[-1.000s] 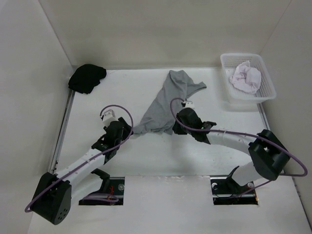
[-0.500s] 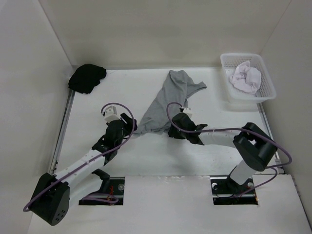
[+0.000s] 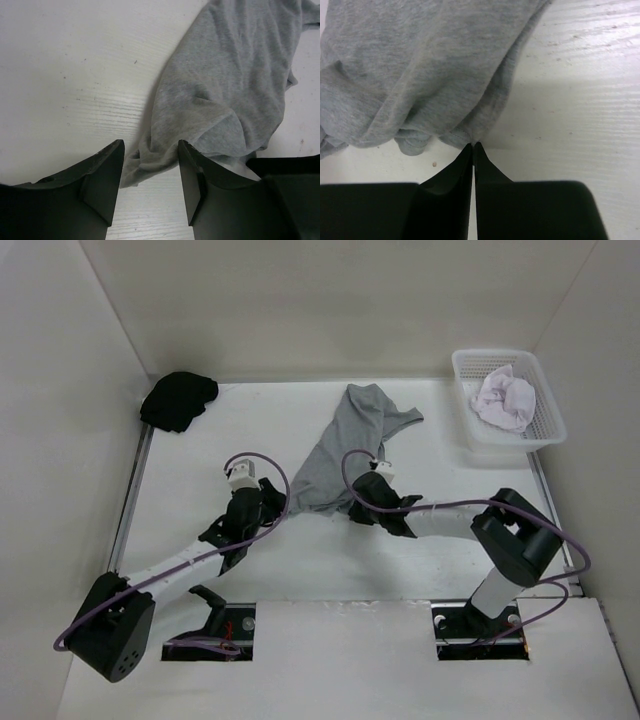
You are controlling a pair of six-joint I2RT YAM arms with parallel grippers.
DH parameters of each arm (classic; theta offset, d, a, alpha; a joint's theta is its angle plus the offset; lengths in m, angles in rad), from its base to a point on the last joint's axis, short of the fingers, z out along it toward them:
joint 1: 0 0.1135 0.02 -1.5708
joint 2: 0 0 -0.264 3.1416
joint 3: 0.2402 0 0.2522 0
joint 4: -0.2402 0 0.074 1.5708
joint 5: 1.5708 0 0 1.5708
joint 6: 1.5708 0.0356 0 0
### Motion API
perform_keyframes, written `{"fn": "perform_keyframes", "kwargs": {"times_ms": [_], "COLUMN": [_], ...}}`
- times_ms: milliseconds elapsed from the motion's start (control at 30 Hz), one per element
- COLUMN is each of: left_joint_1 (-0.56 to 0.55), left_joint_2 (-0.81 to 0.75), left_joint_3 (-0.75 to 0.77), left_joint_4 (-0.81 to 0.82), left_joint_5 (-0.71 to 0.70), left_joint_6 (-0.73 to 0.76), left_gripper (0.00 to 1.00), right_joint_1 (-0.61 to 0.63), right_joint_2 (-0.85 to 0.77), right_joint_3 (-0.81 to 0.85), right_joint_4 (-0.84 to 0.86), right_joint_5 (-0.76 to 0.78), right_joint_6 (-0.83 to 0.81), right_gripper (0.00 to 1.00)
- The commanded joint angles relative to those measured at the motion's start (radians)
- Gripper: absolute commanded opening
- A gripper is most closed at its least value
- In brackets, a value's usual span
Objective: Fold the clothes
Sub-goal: Flatten the tank top out
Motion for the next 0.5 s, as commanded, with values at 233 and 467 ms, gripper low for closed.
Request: {"fn": "perform_keyframes", "kwargs": {"times_ms": [233, 467], "left_joint_1": [-0.027, 0.049], "left_joint_2": [-0.018, -0.084], "left_joint_3": [0.003, 0.153], "left_joint_4": [0.115, 0.015], "left_joint_5": [0.124, 0.165], "left_joint_6": [0.007, -0.063], "left_gripper": [0.15, 0.01], "right_joint_1": [-0.053, -0.102], "right_joint_2": [-0.184, -0.602], "right_joint_3": [-0.105, -0.108], "right_joint_4": [0.053, -0.172], "right_joint_5": [0.020, 0.056], "right_joint_6": [-0.033, -0.111], "right_gripper": [0.02, 0.02]}}
